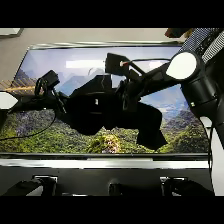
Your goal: Fold the clothes and pants, and hang the long-sleeved shirts on hangers.
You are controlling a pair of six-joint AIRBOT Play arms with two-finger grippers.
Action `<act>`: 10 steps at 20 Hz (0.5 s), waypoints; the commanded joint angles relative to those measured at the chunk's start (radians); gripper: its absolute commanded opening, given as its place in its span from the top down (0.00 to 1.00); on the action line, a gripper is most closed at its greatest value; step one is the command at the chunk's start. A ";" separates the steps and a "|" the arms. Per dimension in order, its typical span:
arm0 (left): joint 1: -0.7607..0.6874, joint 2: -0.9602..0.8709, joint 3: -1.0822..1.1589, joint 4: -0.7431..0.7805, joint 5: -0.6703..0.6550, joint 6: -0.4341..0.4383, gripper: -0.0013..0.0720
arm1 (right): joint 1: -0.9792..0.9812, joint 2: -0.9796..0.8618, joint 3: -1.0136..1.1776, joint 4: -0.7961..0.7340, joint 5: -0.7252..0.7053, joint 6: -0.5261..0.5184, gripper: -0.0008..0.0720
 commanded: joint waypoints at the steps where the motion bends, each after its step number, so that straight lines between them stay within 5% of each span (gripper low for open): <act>1: 0.000 0.002 0.001 -0.024 -0.003 0.014 0.95 | -0.001 0.016 0.002 -0.092 -0.047 0.129 0.50; 2: 0.000 0.003 0.001 -0.024 -0.002 0.014 0.95 | -0.001 0.034 0.002 -0.148 -0.066 0.175 0.33; 3: 0.000 0.005 0.001 -0.024 -0.002 0.015 0.95 | -0.003 0.064 0.002 -0.211 -0.079 0.207 0.29; 10: 0.000 0.042 0.001 -0.024 -0.002 0.023 0.96 | -0.353 0.246 0.001 -0.193 -0.005 0.254 0.27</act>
